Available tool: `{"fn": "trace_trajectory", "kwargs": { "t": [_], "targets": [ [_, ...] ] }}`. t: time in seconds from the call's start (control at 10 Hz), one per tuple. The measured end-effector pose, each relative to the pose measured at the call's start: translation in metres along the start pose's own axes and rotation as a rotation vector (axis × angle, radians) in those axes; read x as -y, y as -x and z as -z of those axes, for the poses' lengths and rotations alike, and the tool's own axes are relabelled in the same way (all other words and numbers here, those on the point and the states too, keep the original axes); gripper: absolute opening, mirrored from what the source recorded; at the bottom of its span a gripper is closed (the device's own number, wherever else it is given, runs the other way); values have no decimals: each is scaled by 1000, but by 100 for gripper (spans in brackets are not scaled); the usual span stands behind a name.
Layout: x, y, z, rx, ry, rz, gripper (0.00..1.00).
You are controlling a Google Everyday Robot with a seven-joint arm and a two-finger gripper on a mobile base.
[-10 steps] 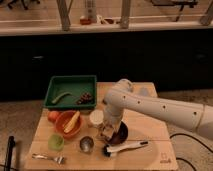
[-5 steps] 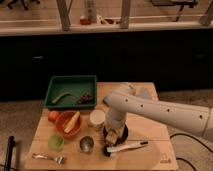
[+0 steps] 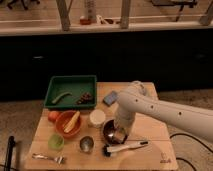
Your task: Wipe purple bowl with eraser
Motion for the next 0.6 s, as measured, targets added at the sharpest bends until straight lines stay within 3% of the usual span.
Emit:
{"fn": "trace_trajectory", "kwargs": {
  "t": [0.3,0.6],
  "targets": [
    [24,-12,-4,-19,-22,23,0],
    [48,3,-15,3,-23,88,0]
  ]
}}
